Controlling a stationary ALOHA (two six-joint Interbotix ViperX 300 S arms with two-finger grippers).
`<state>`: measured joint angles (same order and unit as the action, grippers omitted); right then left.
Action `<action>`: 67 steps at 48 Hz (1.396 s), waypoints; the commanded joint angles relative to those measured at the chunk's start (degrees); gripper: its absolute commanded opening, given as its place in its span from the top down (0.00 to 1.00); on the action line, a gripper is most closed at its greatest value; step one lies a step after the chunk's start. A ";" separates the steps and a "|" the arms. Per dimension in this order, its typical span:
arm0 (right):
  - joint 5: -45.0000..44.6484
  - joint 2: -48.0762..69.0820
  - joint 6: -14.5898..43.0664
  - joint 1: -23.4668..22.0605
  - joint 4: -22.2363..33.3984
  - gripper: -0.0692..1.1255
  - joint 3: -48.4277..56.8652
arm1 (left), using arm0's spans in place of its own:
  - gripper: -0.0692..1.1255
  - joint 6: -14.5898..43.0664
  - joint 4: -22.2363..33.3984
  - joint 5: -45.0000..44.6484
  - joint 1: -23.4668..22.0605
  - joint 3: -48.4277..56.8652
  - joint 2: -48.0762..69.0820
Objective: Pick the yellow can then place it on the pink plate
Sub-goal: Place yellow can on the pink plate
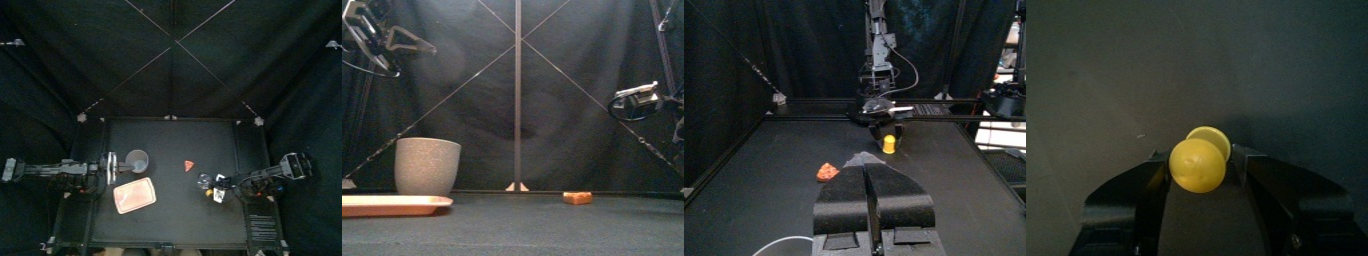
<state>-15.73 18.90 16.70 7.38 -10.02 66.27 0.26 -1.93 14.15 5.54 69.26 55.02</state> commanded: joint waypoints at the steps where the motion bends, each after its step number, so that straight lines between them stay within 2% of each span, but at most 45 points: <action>1: 1.14 0.00 -0.09 0.00 0.35 0.22 -0.97 | 0.92 0.00 0.00 0.53 0.09 -0.70 -0.18; 17: 1.41 -1.32 0.00 0.44 -0.26 0.25 -1.14 | 0.92 0.00 0.09 0.53 0.09 -0.18 -0.18; 30: 1.32 -1.41 -0.09 0.79 0.00 0.40 -1.67 | 0.92 0.00 0.00 0.53 0.09 -0.18 -0.26; 41: 1.85 -1.32 -0.26 0.79 0.62 0.41 -3.08 | 0.92 0.00 0.09 0.53 0.18 0.09 -0.26; 47: 2.99 -1.49 -0.44 0.35 4.04 0.41 -7.82 | 0.92 0.09 0.00 0.62 0.35 0.09 -0.26; 54: 5.89 -3.69 -0.44 -0.88 11.16 0.41 -14.85 | 0.92 0.18 -0.09 0.62 1.23 0.18 -0.26; 59: 8.88 -8.44 -0.44 -3.43 16.52 0.41 -20.92 | 0.92 0.18 -0.18 0.97 2.55 0.09 -0.26; 67: 9.49 -19.78 -0.62 -5.45 21.97 0.41 -32.70 | 0.92 0.18 -0.62 2.02 4.92 -0.09 -0.26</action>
<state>-6.77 2.46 16.00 2.72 9.93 39.38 0.44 -2.20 15.29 9.40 70.22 55.02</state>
